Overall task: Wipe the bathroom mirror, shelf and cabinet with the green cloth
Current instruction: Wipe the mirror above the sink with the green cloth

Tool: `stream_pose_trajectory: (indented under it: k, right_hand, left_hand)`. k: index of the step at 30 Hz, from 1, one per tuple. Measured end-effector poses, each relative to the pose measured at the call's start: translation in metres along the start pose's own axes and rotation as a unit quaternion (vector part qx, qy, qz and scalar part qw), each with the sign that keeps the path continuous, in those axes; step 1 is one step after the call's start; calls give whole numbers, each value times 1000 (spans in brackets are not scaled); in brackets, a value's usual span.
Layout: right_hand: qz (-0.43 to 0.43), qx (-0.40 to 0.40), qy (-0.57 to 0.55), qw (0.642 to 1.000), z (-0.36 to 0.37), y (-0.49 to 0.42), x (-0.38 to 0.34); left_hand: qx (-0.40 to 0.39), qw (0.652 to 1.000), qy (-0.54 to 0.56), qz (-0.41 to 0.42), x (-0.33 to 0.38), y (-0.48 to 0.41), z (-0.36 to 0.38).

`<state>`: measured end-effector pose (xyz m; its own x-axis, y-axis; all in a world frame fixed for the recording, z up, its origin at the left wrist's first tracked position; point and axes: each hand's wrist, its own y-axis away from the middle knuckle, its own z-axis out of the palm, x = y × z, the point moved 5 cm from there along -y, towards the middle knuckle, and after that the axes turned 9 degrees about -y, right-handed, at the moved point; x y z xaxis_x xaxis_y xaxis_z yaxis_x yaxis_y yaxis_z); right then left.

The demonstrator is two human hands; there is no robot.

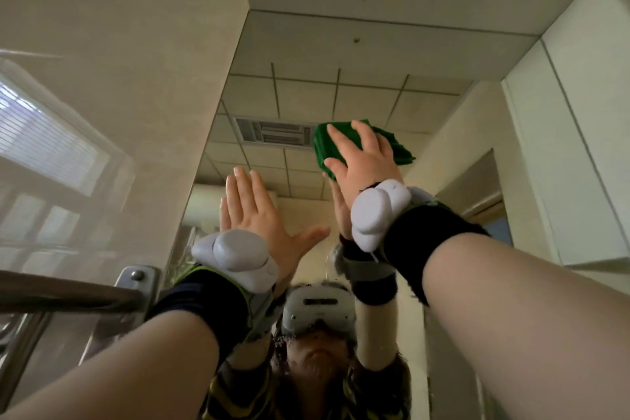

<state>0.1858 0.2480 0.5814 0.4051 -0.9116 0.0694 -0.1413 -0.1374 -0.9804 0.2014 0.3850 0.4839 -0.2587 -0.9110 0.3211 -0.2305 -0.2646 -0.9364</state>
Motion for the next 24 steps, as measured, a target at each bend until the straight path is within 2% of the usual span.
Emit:
stream_pose_trajectory:
  k: [5, 9, 24]
  right_hand:
    - [26, 24, 8, 999, -15, -21, 19]
    - [34, 77, 13, 996, -10, -11, 15]
    - [-14, 32, 2, 999, -10, 54, 14]
  left_hand:
    - [7, 1000, -6, 5, -2, -3, 5]
    - [-2, 1000, -9, 2, -2, -1, 4]
    - [-50, 999, -20, 3, 4, 4, -7]
